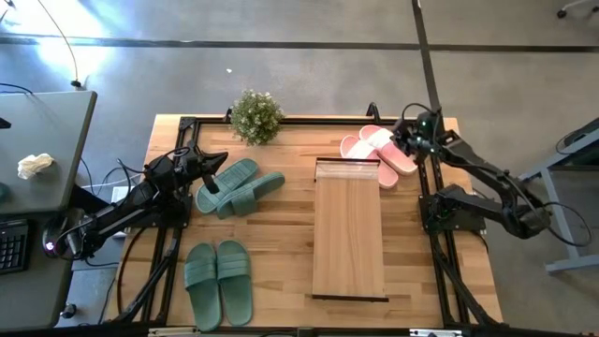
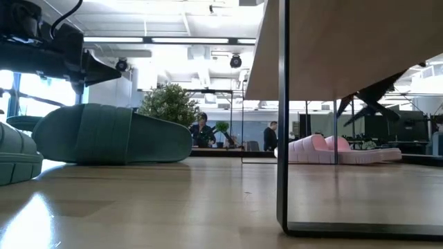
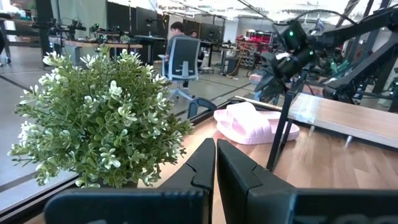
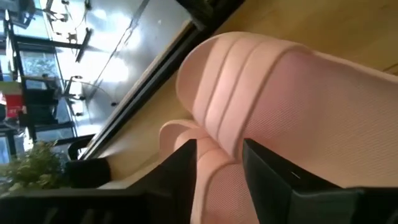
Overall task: Pick and place slides into the shelf
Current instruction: Put the top pink slipper under the shelf
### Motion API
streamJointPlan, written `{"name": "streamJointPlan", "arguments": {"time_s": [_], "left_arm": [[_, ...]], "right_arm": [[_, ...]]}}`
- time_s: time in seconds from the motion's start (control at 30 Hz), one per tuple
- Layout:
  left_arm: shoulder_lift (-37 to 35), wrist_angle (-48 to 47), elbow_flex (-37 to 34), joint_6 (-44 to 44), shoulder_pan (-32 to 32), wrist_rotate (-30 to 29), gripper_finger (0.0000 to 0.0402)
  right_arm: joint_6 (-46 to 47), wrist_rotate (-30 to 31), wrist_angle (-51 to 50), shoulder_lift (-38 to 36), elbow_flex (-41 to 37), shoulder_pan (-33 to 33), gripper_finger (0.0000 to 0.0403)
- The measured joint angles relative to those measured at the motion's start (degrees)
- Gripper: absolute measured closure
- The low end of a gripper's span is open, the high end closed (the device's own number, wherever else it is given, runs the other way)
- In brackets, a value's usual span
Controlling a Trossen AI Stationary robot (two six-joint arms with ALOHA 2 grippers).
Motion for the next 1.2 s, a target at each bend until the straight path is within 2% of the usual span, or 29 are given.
{"name": "streamJointPlan", "arguments": {"time_s": [0.3,0.5,0.77,0.97,1.2], "left_arm": [[0.0,0.0,0.0,0.0,0.0,0.0,0.0396],[0.0,0.0,0.0,0.1,0.0,0.0,0.0396],[0.0,0.0,0.0,0.1,0.0,0.0,0.0396],[0.0,0.0,0.0,0.1,0.0,0.0,0.0396],[0.0,0.0,0.0,0.1,0.0,0.0,0.0396]], "right_arm": [[3.7,2.1,5.8,0.4,-4.4,0.0,0.023],[4.7,2.3,11.1,3.5,-4.9,0.0,0.0231],[6.2,1.5,15.0,11.4,-4.9,0.0,0.0231],[8.3,2.5,23.3,14.7,-4.9,0.0,0.0231],[8.7,1.9,24.9,19.9,-4.9,0.3,0.0232]]}}
